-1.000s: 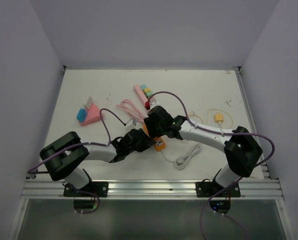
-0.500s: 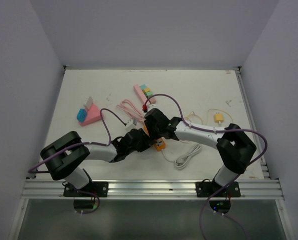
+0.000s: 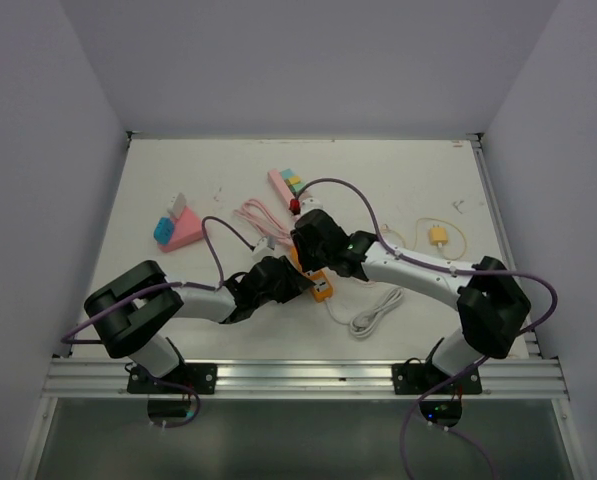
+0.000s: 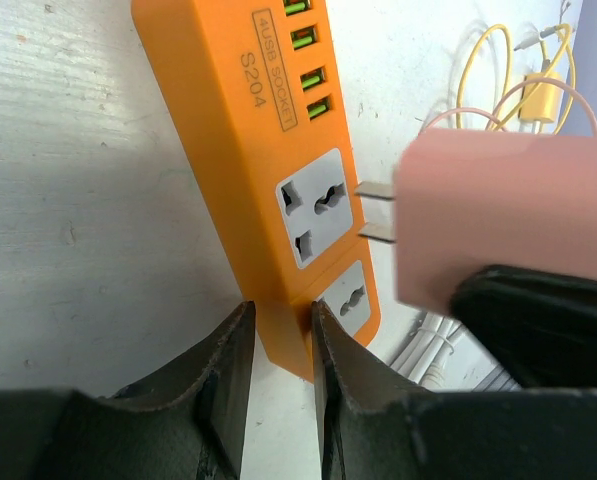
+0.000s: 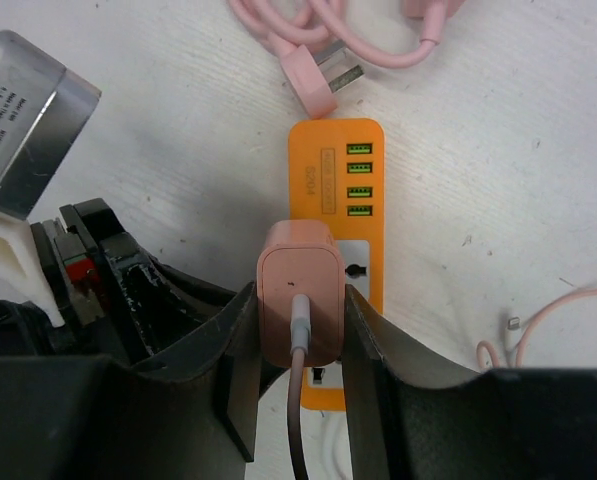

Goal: Pull the plug off the socket

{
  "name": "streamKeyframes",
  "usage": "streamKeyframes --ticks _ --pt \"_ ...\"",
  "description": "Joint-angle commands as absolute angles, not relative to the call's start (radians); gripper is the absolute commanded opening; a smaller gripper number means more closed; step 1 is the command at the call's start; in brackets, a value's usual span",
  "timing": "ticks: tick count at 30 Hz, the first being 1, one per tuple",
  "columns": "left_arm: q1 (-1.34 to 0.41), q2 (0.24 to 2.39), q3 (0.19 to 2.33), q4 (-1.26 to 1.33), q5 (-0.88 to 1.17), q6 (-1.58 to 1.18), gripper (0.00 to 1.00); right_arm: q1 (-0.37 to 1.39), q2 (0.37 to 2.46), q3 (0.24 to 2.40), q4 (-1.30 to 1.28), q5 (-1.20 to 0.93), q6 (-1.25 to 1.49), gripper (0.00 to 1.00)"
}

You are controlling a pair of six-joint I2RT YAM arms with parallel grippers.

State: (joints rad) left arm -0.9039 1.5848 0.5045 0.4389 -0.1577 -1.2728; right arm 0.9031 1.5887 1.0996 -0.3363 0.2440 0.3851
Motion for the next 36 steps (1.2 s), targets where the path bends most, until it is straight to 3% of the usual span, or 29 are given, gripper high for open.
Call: streamKeyframes --ticks 1,5,16,21,28,31,34,36 --pt "-0.904 1.649 0.466 0.227 -0.156 -1.238 0.32 0.904 1.510 1.135 -0.313 0.323 0.391 0.00" --pt "-0.904 1.643 0.460 0.232 -0.158 -1.238 0.32 0.864 1.453 1.128 -0.354 0.468 0.356 0.00" --pt "-0.902 1.638 0.457 0.239 -0.155 -1.235 0.32 0.336 1.259 0.994 -0.339 0.578 0.383 0.00" --pt "-0.900 1.632 0.453 0.247 -0.155 -1.230 0.32 0.073 1.288 1.005 -0.394 0.543 0.477 0.00" --pt "-0.902 1.625 0.451 0.258 -0.152 -1.216 0.33 -0.077 1.390 0.979 -0.379 0.416 0.523 0.01" --pt "-0.902 1.623 0.451 0.267 -0.150 -1.209 0.34 -0.098 1.433 0.953 -0.348 0.367 0.535 0.05" --pt "-0.902 1.618 0.451 0.276 -0.146 -1.201 0.36 -0.103 1.463 0.950 -0.315 0.344 0.528 0.17" --pt "-0.902 1.615 0.448 0.281 -0.147 -1.192 0.38 -0.106 1.471 0.950 -0.307 0.338 0.525 0.30"
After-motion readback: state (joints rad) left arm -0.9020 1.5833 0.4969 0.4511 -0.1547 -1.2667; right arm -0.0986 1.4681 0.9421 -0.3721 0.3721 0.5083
